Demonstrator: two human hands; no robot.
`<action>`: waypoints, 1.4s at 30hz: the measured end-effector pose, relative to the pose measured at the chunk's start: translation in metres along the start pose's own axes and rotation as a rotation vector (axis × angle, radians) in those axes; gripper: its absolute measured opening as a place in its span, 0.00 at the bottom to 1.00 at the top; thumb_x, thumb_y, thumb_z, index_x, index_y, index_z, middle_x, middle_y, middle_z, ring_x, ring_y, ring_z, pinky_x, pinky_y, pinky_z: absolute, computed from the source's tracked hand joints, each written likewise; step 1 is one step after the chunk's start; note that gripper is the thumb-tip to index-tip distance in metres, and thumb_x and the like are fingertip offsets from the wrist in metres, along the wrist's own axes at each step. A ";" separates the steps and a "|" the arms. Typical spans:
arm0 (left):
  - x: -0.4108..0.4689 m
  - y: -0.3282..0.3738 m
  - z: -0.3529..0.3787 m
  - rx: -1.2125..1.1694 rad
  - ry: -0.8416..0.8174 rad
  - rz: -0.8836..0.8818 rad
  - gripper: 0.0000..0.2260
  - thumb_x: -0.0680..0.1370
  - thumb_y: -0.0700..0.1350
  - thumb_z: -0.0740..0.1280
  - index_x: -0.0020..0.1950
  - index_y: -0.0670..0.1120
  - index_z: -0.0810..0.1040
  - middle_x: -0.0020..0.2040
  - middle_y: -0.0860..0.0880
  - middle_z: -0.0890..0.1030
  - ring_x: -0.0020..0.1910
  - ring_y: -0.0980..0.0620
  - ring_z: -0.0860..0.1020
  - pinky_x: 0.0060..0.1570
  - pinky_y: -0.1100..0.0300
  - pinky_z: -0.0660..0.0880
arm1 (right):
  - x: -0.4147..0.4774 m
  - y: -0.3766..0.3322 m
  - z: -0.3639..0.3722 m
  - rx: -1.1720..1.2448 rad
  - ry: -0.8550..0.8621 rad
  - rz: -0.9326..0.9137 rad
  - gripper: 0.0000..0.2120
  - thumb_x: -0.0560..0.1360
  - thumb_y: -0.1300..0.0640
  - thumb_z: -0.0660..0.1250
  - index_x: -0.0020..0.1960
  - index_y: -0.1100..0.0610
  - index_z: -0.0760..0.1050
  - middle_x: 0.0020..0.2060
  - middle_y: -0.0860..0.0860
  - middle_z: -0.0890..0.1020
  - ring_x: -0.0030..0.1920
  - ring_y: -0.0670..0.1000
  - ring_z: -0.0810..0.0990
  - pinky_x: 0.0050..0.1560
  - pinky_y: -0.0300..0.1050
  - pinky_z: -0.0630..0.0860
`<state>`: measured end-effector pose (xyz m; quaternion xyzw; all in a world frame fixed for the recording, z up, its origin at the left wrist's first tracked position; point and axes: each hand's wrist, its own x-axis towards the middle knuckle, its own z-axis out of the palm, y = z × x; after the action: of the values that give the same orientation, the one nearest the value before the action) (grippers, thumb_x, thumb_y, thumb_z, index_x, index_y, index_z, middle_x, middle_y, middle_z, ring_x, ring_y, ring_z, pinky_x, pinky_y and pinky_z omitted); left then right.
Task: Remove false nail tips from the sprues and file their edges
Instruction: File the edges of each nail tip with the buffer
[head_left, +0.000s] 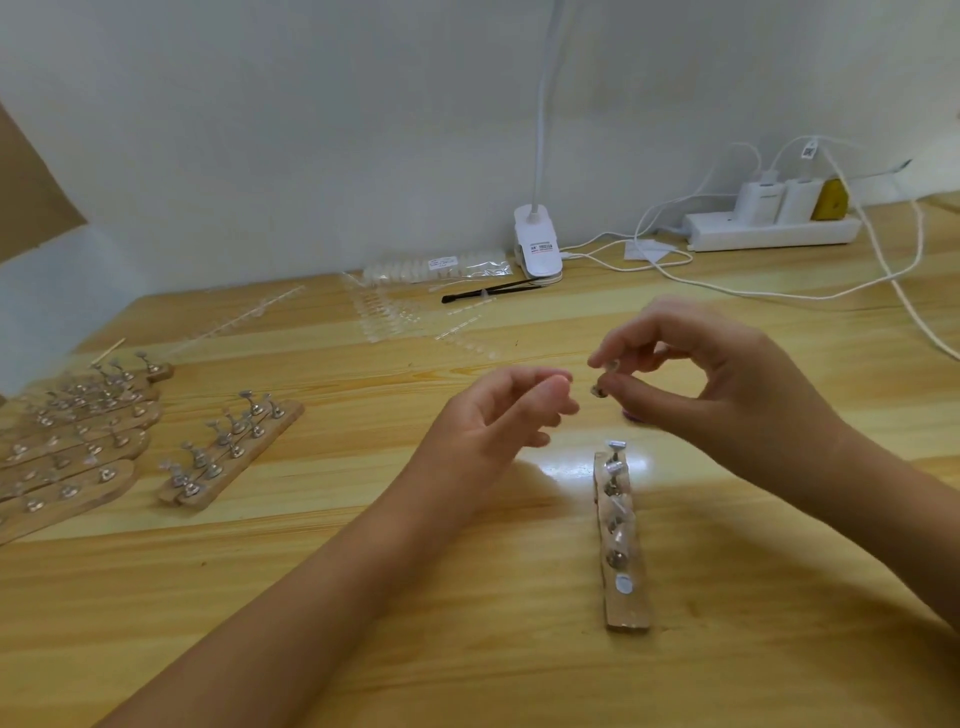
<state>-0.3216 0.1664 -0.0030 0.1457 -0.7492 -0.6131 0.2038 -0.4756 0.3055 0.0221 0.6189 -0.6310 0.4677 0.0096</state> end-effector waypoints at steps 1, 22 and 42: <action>0.000 0.000 0.002 -0.023 -0.030 -0.024 0.23 0.70 0.63 0.66 0.58 0.50 0.82 0.50 0.53 0.85 0.51 0.58 0.81 0.52 0.63 0.76 | 0.000 0.000 0.002 -0.019 -0.003 -0.024 0.07 0.71 0.56 0.71 0.48 0.57 0.81 0.41 0.48 0.79 0.45 0.48 0.77 0.47 0.40 0.74; -0.001 0.003 0.007 -0.266 -0.161 -0.131 0.13 0.71 0.57 0.72 0.48 0.51 0.86 0.41 0.55 0.82 0.42 0.58 0.78 0.49 0.67 0.74 | -0.008 0.005 0.017 -0.150 -0.025 -0.156 0.05 0.74 0.52 0.70 0.44 0.54 0.79 0.48 0.42 0.76 0.53 0.50 0.74 0.44 0.48 0.72; 0.001 0.002 0.002 -0.368 -0.076 -0.093 0.08 0.70 0.53 0.74 0.45 0.51 0.85 0.40 0.53 0.82 0.42 0.59 0.79 0.47 0.68 0.76 | -0.002 0.062 -0.014 -0.327 -0.378 0.354 0.11 0.72 0.44 0.70 0.54 0.41 0.78 0.50 0.43 0.75 0.50 0.40 0.73 0.51 0.40 0.70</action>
<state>-0.3233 0.1679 -0.0011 0.1173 -0.6242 -0.7535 0.1698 -0.5323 0.3028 -0.0073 0.5655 -0.7866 0.2310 -0.0901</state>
